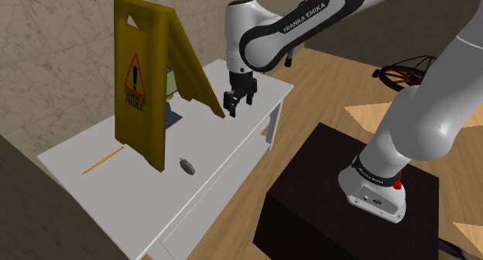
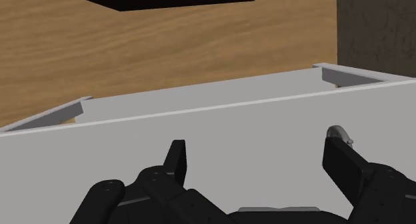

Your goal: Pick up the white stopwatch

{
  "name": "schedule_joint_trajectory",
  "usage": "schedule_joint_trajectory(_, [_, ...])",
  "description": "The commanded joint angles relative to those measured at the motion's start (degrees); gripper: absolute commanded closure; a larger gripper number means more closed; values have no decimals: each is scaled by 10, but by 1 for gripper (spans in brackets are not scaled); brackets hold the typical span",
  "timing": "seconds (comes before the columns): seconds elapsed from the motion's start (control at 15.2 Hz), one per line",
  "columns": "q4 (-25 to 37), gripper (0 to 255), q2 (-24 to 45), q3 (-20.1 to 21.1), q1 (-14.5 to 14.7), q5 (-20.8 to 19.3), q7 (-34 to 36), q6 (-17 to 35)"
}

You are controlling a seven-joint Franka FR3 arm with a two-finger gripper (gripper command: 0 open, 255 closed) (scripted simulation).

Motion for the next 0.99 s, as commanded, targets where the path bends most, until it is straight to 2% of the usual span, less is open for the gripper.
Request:
schedule_joint_trajectory(0.0, [23, 0, 42, 6, 5, -4, 10, 18])
schedule_joint_trajectory(0.46, [120, 0, 193, 19, 32, -31, 48, 64])
schedule_joint_trajectory(0.92, [250, 0, 344, 19, 69, -56, 76, 79])
